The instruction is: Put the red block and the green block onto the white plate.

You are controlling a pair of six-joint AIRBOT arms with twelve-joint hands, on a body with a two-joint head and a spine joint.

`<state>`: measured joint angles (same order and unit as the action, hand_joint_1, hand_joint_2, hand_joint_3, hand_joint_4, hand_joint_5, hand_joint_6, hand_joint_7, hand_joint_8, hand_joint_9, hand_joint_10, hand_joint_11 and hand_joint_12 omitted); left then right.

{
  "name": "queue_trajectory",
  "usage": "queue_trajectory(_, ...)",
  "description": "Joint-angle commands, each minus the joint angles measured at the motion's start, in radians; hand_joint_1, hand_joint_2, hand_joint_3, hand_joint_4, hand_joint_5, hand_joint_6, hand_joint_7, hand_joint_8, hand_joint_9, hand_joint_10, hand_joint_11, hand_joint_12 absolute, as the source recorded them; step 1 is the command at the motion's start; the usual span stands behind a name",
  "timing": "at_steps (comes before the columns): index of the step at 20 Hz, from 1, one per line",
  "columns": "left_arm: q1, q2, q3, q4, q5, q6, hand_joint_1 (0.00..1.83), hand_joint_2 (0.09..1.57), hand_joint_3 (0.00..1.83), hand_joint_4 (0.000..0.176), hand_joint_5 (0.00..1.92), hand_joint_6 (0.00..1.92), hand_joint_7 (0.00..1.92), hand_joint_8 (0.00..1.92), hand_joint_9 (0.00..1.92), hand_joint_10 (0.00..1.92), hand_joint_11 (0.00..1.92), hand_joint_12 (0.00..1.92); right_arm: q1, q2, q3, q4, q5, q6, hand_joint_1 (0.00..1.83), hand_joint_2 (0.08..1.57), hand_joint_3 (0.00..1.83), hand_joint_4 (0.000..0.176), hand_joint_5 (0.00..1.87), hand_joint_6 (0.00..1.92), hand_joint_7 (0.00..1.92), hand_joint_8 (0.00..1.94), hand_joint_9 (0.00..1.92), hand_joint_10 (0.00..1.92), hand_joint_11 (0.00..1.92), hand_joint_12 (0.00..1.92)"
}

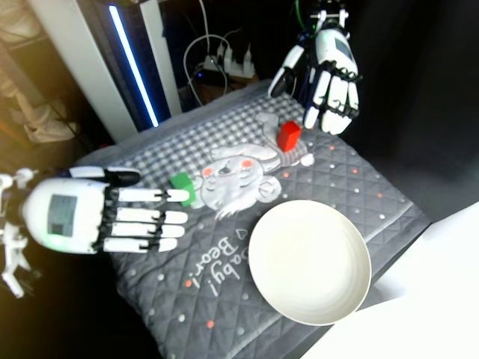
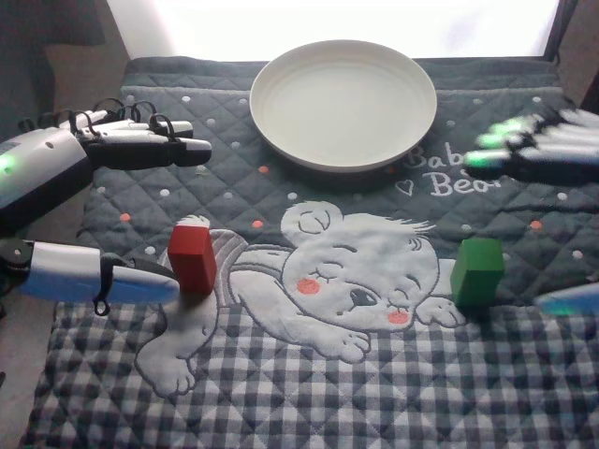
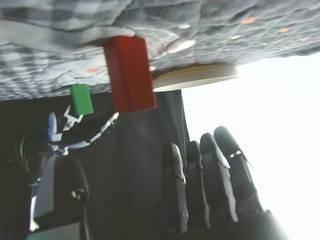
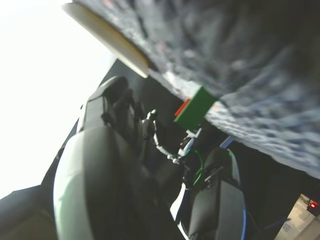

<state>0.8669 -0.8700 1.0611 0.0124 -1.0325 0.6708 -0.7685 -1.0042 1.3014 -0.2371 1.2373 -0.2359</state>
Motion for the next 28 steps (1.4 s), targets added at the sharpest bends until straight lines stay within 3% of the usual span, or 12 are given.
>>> queue_trajectory(1,-0.01,0.002,0.004,-0.014,-0.116,-0.004,0.84,0.86,0.0,0.0,0.45,0.0,0.28,0.0,0.3,0.0,0.0,0.92,0.01,-0.004,0.006,0.007,0.094,0.006,0.99,0.88,0.0,0.131,0.34,0.0,0.29,0.0,0.21,0.0,0.0,0.45)
queue_trajectory(7,-0.057,-0.044,0.037,0.019,-0.042,-0.004,0.88,0.9,0.0,0.0,0.46,0.0,0.36,0.0,0.43,0.01,0.14,0.95,0.033,-0.055,0.031,-0.001,0.089,0.008,0.98,0.88,0.0,0.131,0.35,0.01,0.31,0.0,0.25,0.01,0.02,0.57)
queue_trajectory(8,-0.064,-0.05,0.044,0.024,-0.026,-0.004,0.84,0.91,0.0,0.0,0.43,0.0,0.36,0.0,0.43,0.01,0.14,0.94,0.035,-0.061,0.034,0.0,0.088,0.008,0.97,0.87,0.0,0.147,0.36,0.0,0.31,0.0,0.27,0.0,0.0,0.62)
queue_trajectory(10,-0.077,-0.068,0.059,0.036,0.011,-0.004,0.78,0.93,0.01,0.0,0.32,0.0,0.34,0.0,0.39,0.0,0.1,0.97,0.038,-0.075,0.041,0.003,0.081,0.01,0.97,0.86,0.0,0.118,0.37,0.0,0.33,0.0,0.31,0.0,0.0,0.72)
queue_trajectory(11,-0.082,-0.076,0.065,0.041,0.028,-0.004,0.79,0.91,0.0,0.025,0.33,0.0,0.31,0.0,0.34,0.0,0.04,1.0,0.038,-0.083,0.046,0.005,0.072,0.011,0.99,0.86,0.0,0.123,0.37,0.0,0.33,0.0,0.32,0.0,0.0,0.76)
queue_trajectory(12,-0.085,-0.084,0.071,0.044,0.045,-0.004,0.72,0.89,0.0,0.055,0.25,0.0,0.2,0.0,0.25,0.0,0.0,0.9,0.039,-0.093,0.053,0.006,0.059,0.013,1.01,0.88,0.0,0.095,0.39,0.0,0.39,0.01,0.37,0.01,0.0,0.93)
queue_trajectory(14,-0.088,-0.097,0.079,0.047,0.064,-0.004,0.71,0.9,0.0,0.04,0.2,0.0,0.13,0.0,0.19,0.0,0.0,0.78,0.039,-0.112,0.07,0.007,0.042,0.028,0.96,0.85,0.0,0.102,0.4,0.0,0.4,0.01,0.37,0.01,0.0,0.9)
queue_trajectory(18,-0.097,-0.114,0.094,0.054,0.097,-0.004,0.85,0.89,0.0,0.0,0.23,0.01,0.11,0.01,0.11,0.0,0.0,0.32,0.039,-0.134,0.086,0.013,0.022,0.039,0.95,0.89,0.0,0.078,0.44,0.0,0.39,0.0,0.37,0.0,0.03,0.86)
queue_trajectory(19,-0.098,-0.115,0.096,0.054,0.1,-0.004,0.94,0.88,0.0,0.0,0.28,0.01,0.14,0.01,0.1,0.0,0.0,0.19,0.039,-0.137,0.087,0.014,0.02,0.039,0.96,0.89,0.0,0.102,0.47,0.0,0.41,0.0,0.4,0.0,0.02,0.95)
queue_trajectory(22,-0.098,-0.116,0.097,0.054,0.102,-0.004,0.98,0.87,0.0,0.0,0.32,0.0,0.25,0.01,0.23,0.0,0.05,0.33,0.039,-0.138,0.087,0.016,0.016,0.039,0.98,0.9,0.0,0.068,0.51,0.0,0.46,0.0,0.46,0.01,0.09,0.96)
queue_trajectory(25,-0.098,-0.118,0.098,0.052,0.103,-0.004,0.89,0.93,0.0,0.0,0.59,0.0,0.49,0.0,0.45,0.01,0.07,0.78,0.039,-0.138,0.087,0.016,0.012,0.039,1.04,0.92,0.0,0.021,0.59,0.0,0.54,0.0,0.54,0.01,0.17,0.91)
queue_trajectory(28,-0.098,-0.118,0.099,0.052,0.103,-0.005,0.83,0.96,0.0,0.0,0.73,0.0,0.62,0.0,0.52,0.0,0.02,0.89,0.039,-0.142,0.087,0.016,0.011,0.039,1.08,0.93,0.0,0.009,0.68,0.0,0.61,0.0,0.62,0.01,0.19,1.17)
